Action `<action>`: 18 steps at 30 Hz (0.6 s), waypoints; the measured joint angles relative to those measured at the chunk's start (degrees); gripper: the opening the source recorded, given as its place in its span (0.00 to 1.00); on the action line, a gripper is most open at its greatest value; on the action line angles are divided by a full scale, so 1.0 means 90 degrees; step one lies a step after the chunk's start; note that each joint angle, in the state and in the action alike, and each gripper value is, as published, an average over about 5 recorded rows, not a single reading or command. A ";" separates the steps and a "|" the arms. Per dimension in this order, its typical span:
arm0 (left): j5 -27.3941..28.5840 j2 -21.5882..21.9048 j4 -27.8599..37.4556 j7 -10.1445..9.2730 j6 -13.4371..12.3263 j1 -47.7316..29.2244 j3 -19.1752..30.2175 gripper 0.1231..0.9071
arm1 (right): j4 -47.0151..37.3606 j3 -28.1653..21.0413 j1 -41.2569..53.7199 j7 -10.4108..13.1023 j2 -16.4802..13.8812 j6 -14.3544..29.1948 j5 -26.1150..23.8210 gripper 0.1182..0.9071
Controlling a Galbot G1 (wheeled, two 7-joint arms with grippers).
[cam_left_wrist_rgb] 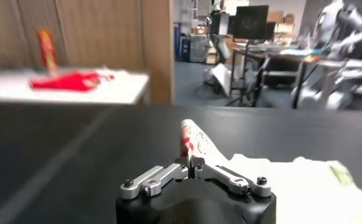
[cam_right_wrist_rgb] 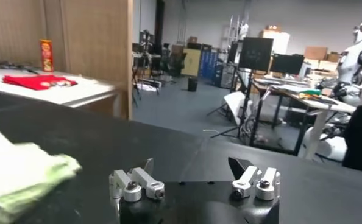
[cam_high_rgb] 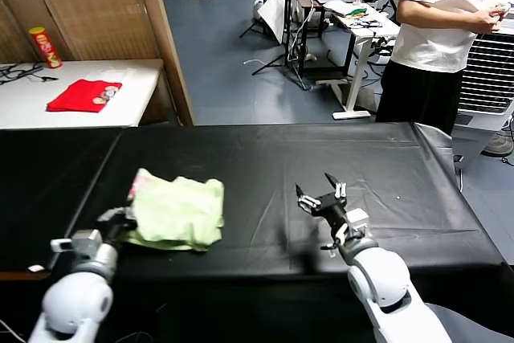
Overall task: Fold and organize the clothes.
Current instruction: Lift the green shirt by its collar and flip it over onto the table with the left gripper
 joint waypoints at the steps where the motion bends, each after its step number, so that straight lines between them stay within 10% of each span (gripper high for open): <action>1: 0.0088 0.0177 -0.0021 -0.0012 -0.0001 0.0018 -0.0099 0.01 | -0.0006 0.0002 0.0011 -0.0001 0.0004 -0.0002 0.0000 0.86; 10: 0.0939 0.0826 -0.0609 -0.0220 0.0085 0.0142 -0.0211 0.01 | -0.0049 0.0016 -0.0053 -0.0022 0.0043 -0.0018 -0.0090 0.86; 18: -0.0016 0.0245 -0.1023 -0.0753 0.0422 -0.0209 0.0914 0.01 | -0.0038 0.0182 -0.0234 -0.0047 0.0142 -0.0017 -0.0147 0.86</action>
